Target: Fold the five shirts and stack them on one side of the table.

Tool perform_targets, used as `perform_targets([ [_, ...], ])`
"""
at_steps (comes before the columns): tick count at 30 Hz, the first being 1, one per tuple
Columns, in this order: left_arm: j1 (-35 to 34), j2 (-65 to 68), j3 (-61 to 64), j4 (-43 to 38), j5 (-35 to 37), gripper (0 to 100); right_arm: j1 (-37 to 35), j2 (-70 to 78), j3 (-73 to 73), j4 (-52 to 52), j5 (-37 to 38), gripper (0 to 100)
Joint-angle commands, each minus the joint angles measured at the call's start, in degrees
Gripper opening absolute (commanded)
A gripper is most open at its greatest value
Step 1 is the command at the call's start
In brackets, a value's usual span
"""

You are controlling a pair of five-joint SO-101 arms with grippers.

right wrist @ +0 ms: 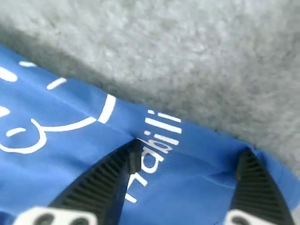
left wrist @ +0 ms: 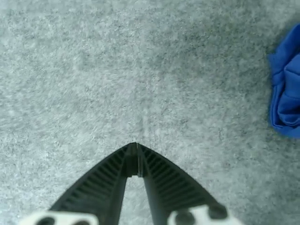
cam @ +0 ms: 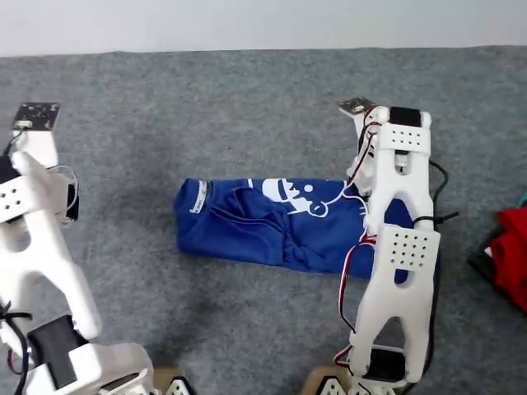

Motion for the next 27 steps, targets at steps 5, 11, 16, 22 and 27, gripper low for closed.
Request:
perform_targets([
  [5, 2.1, -2.5, -2.2, -1.6, -0.4, 0, -6.5, -9.9, -6.8, 3.8, -0.6, 32.9],
  [11, 2.1, -2.5, -2.2, -2.8, -0.4, 0, -15.7, -20.4, 0.1, 3.8, -0.8, 32.9],
  [16, 2.0, -2.5, -2.1, -4.0, -0.3, 0, -24.7, -27.2, 10.1, 3.7, -0.9, 32.9],
  [22, 2.1, -2.5, -2.1, -4.0, -0.1, 0, -34.2, -25.8, 14.0, 3.6, -1.8, 32.9],
  [27, 2.1, -2.5, -2.1, -4.0, -0.1, 0, -40.5, -24.0, 14.3, 3.6, -4.5, 32.9],
])
